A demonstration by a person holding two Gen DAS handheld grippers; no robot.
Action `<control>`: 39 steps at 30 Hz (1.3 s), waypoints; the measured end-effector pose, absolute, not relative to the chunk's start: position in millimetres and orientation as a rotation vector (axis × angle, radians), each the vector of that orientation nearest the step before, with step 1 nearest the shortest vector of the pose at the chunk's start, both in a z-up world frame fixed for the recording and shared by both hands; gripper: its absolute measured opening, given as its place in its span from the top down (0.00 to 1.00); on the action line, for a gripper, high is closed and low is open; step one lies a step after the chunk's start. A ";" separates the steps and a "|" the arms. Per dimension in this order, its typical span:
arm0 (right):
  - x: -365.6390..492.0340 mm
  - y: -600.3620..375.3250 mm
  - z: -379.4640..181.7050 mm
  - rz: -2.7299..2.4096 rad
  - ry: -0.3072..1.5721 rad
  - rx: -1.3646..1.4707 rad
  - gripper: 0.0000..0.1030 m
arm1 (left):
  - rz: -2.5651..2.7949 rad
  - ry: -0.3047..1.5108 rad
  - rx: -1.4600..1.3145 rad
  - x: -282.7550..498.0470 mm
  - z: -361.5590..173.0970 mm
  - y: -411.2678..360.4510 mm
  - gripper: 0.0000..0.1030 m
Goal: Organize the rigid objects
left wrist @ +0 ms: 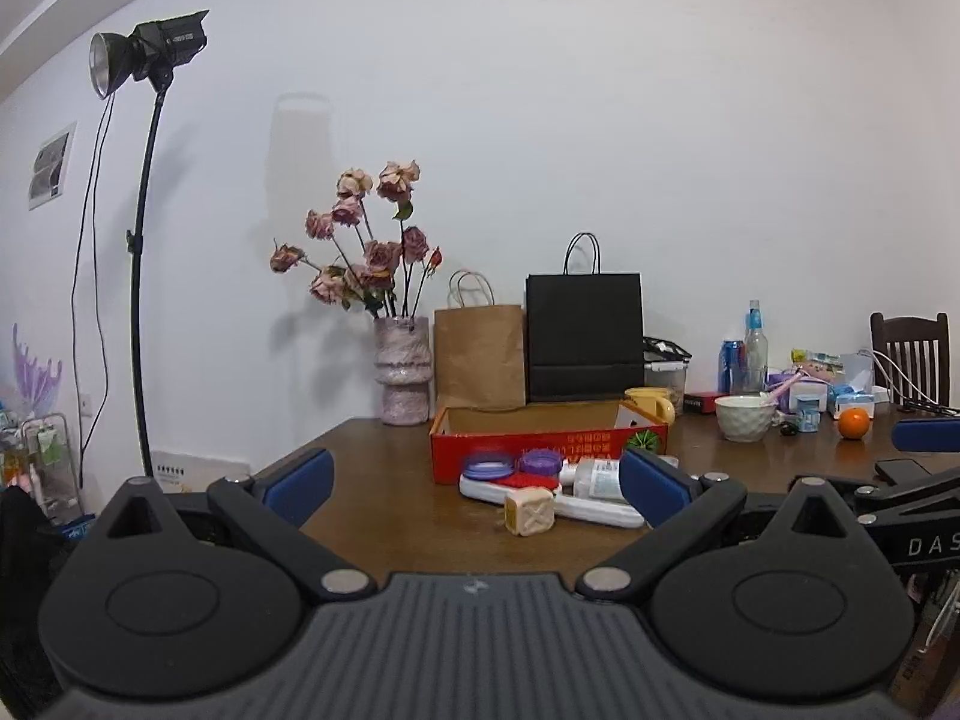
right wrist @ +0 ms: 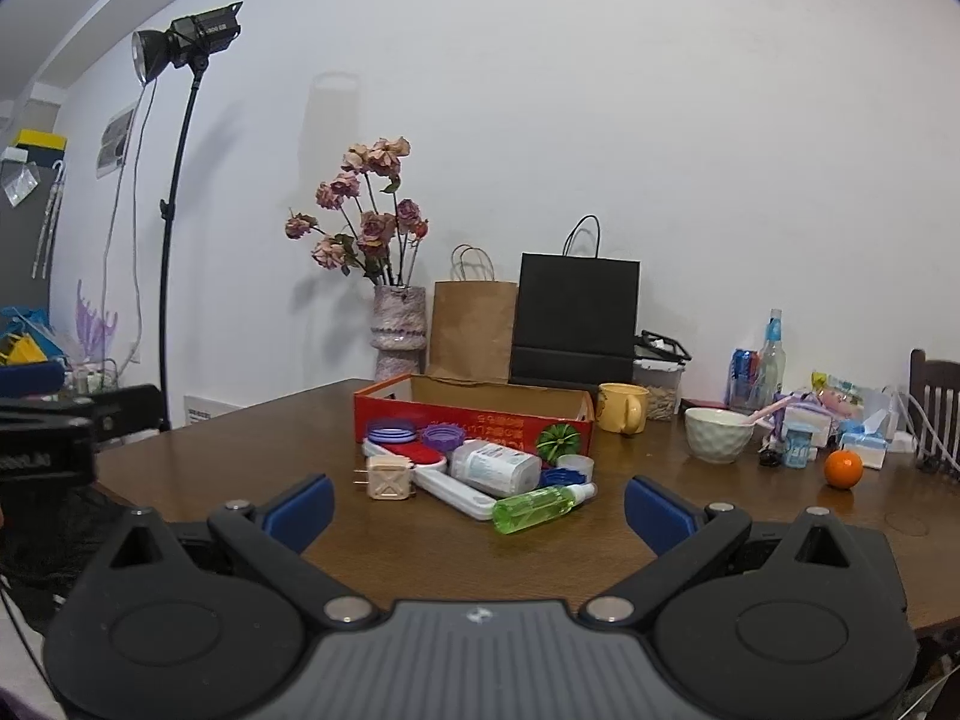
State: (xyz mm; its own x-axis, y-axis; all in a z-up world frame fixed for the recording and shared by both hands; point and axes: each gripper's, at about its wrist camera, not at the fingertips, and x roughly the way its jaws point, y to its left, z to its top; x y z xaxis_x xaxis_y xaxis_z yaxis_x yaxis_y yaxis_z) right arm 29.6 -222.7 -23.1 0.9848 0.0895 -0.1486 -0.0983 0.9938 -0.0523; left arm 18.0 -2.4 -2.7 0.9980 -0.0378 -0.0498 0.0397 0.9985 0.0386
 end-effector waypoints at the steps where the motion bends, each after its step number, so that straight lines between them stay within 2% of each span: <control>1: 35.4 -224.2 -25.0 0.087 0.152 -0.056 0.00 | -0.016 0.061 0.046 25.9 -4.0 -2.7 0.00; 19: 173.6 -252.0 -36.9 0.053 0.243 0.026 0.00 | -0.082 0.211 0.057 169.8 -25.2 -28.7 0.00; 33: 291.3 -242.7 -58.1 0.114 0.453 -0.058 0.00 | -0.200 0.407 0.041 292.9 -42.2 -42.9 0.00; 39: 306.4 -217.2 -57.9 0.152 0.421 -0.158 0.01 | -0.192 0.446 0.050 322.0 -49.6 -32.9 0.00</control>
State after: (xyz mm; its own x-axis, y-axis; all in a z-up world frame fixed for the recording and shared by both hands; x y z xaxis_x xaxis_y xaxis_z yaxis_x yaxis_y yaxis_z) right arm 306.4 -217.2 -57.9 0.9017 0.1140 -0.4170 -0.1791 0.9764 -0.1204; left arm 322.0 -32.9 -49.6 0.8844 -0.1735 -0.4332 0.1954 0.9807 0.0061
